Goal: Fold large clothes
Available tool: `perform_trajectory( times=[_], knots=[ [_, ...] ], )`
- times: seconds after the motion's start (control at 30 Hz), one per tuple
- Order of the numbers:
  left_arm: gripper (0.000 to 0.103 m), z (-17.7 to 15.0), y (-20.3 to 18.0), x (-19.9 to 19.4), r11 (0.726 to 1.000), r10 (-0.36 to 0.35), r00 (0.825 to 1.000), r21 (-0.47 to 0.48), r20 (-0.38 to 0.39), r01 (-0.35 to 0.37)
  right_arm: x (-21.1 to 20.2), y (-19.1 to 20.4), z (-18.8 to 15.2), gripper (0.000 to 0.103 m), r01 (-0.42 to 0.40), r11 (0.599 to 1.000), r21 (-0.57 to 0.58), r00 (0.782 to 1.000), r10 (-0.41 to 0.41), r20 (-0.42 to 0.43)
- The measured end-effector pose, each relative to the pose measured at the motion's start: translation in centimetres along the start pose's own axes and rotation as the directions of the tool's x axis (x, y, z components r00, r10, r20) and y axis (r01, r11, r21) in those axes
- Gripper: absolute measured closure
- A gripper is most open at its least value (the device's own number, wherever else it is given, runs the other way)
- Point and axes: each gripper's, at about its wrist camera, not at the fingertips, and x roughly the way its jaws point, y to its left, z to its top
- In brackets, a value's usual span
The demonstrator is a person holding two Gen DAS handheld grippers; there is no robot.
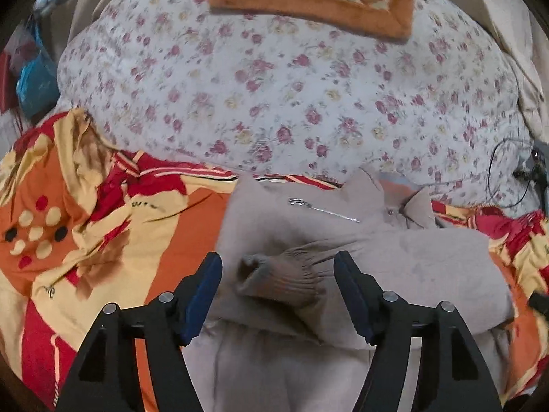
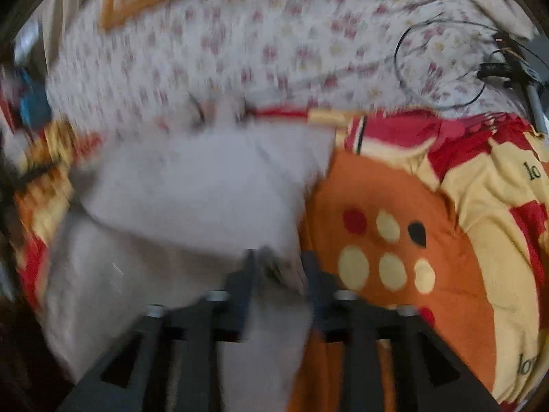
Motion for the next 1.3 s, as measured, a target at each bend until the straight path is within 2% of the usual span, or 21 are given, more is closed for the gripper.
perform_trajectory(
  times=[0.1, 0.2, 0.27, 0.33, 0.4, 0.5, 0.67, 0.73, 0.8, 0.87, 1.0, 1.1, 1.2, 1.27, 1.3],
  knots=[
    [0.035, -1.1, -1.5, 1.7, 1.0, 0.024, 0.999, 0.018, -0.038, -0.023, 1.7, 1.7, 2.1, 0.049, -0.036, 0.999, 0.007, 0.999, 0.036, 0.015],
    [0.035, -1.6, -2.4, 4.8, 0.987, 0.145, 0.988, 0.08, -0.057, -0.14, 5.6, 3.2, 3.4, 0.051, -0.026, 0.999, -0.02, 1.0, 0.026, -0.003],
    [0.033, -2.2, -2.4, 6.8, 0.98, 0.178, 0.979, 0.111, -0.1, -0.167, 8.4, 3.4, 3.7, 0.054, -0.001, 1.0, -0.023, 0.999, 0.0, -0.032],
    [0.03, -3.1, -2.1, 8.4, 0.98, 0.18, 0.972, 0.109, -0.15, -0.164, 11.1, 2.8, 3.7, 0.054, 0.052, 0.999, -0.016, 0.997, -0.053, -0.061],
    [0.027, -3.5, -2.0, 8.6, 0.983, 0.164, 0.977, 0.103, -0.135, -0.151, 13.0, 2.1, 2.8, 0.054, 0.067, 0.998, -0.022, 0.994, -0.069, -0.086],
    [0.026, -3.5, -2.3, 8.7, 0.983, 0.163, 0.978, 0.108, -0.129, -0.15, 12.4, 2.1, 2.4, 0.054, 0.07, 0.996, -0.053, 0.994, -0.074, -0.075],
    [0.026, -3.6, -2.4, 8.5, 0.981, 0.172, 0.977, 0.108, -0.126, -0.159, 8.0, 2.4, 2.4, 0.051, 0.053, 0.997, -0.065, 0.998, -0.055, -0.035],
    [0.026, -3.8, -2.4, 8.3, 0.981, 0.176, 0.977, 0.108, -0.123, -0.163, 7.0, 2.6, 1.8, 0.051, 0.09, 0.992, -0.091, 0.995, -0.093, -0.028],
    [0.024, -3.8, -2.2, 8.4, 0.98, 0.179, 0.976, 0.111, -0.122, -0.166, 7.8, 2.3, 0.6, 0.051, 0.145, 0.983, -0.109, 0.987, -0.152, -0.053],
    [0.024, -3.9, -2.5, 8.4, 0.978, 0.187, 0.975, 0.121, -0.12, -0.172, 9.1, 1.7, -0.4, 0.051, 0.149, 0.983, -0.109, 0.983, -0.16, -0.095],
    [0.024, -3.9, -2.7, 8.2, 0.975, 0.197, 0.973, 0.131, -0.118, -0.182, 7.6, 1.2, -0.1, 0.05, 0.134, 0.989, -0.066, 0.986, -0.14, -0.091],
    [0.024, -3.9, -2.7, 8.2, 0.975, 0.197, 0.973, 0.13, -0.12, -0.182, 5.6, 1.4, 0.3, 0.05, 0.135, 0.989, -0.058, 0.99, -0.137, -0.045],
    [0.023, -4.0, -2.9, 8.2, 0.972, 0.206, 0.972, 0.137, -0.116, -0.19, 5.7, 1.7, 0.4, 0.048, 0.14, 0.988, -0.07, 0.989, -0.142, -0.034],
    [0.023, -4.0, -2.9, 8.1, 0.971, 0.206, 0.972, 0.143, -0.112, -0.19, 7.3, 1.7, 0.0, 0.047, 0.165, 0.983, -0.085, 0.982, -0.172, -0.074],
    [0.023, -4.1, -2.9, 8.0, 0.972, 0.202, 0.973, 0.144, -0.114, -0.185, 8.8, 1.6, -0.3, 0.046, 0.179, 0.979, -0.097, 0.974, -0.19, -0.12]
  ],
)
